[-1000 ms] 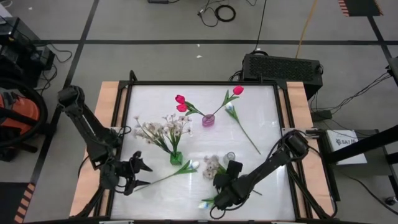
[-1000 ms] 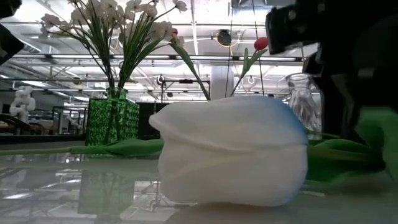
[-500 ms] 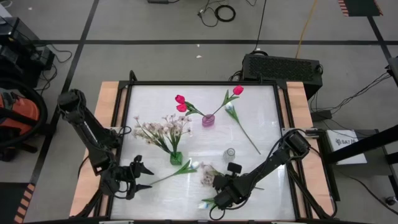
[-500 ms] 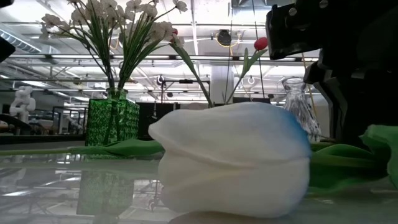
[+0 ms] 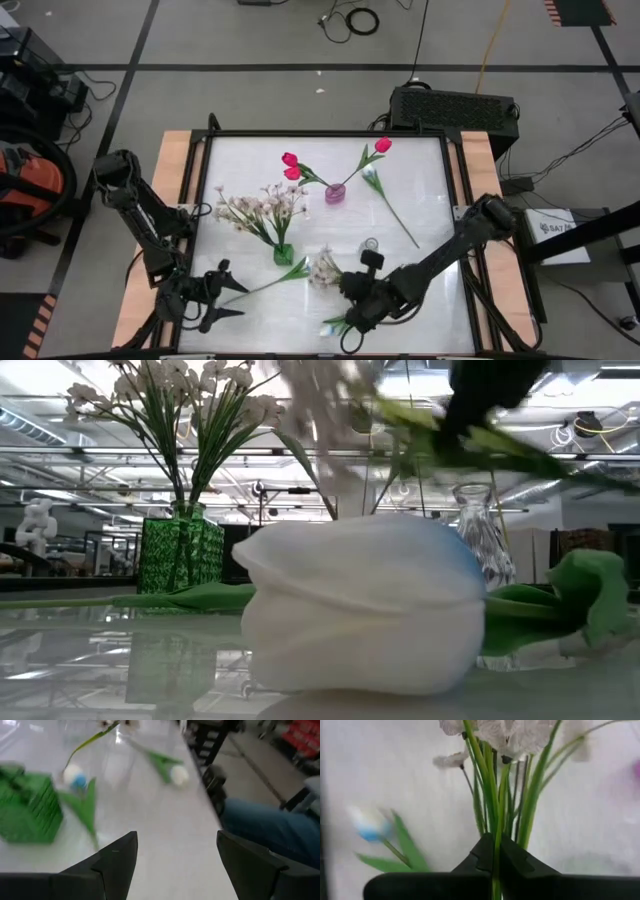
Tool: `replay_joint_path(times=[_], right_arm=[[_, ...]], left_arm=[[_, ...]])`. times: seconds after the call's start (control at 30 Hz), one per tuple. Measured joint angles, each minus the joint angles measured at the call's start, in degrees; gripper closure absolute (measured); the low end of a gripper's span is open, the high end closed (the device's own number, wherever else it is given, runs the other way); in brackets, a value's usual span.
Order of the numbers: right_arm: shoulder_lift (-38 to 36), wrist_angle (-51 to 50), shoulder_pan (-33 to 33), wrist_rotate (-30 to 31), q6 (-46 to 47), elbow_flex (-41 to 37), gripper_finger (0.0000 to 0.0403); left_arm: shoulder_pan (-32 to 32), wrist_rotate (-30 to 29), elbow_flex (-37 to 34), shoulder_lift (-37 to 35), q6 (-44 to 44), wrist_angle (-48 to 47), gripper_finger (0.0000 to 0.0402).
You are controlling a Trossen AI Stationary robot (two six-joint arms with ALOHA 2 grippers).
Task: Sort flowers into vase by color
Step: Put the white flowers into the green vase
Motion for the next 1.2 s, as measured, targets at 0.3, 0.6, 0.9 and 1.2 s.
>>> replay_joint_path(times=[0.3, 0.6, 0.9, 1.2], right_arm=[[-8.71, 23.39, 0.73, 2.05, -15.73, 0.16, 0.0400], [-10.13, 50.90, 0.48, 9.25, -39.27, 0.26, 0.0401], [-3.33, 70.62, -2.82, 9.25, -52.45, 0.29, 0.0401], [0.10, 80.41, -4.89, 9.12, -55.57, 0.29, 0.0401]], left_arm=[[1.38, -3.30, 0.00, 5.81, 18.30, 26.90, 0.0123], [7.73, -5.74, 1.23, 9.77, 40.26, 48.68, 0.0123], [15.19, -3.50, 10.74, 9.73, 54.77, 50.48, 0.0123], [18.27, -6.63, 16.39, 9.73, 56.18, 42.37, 0.0123]])
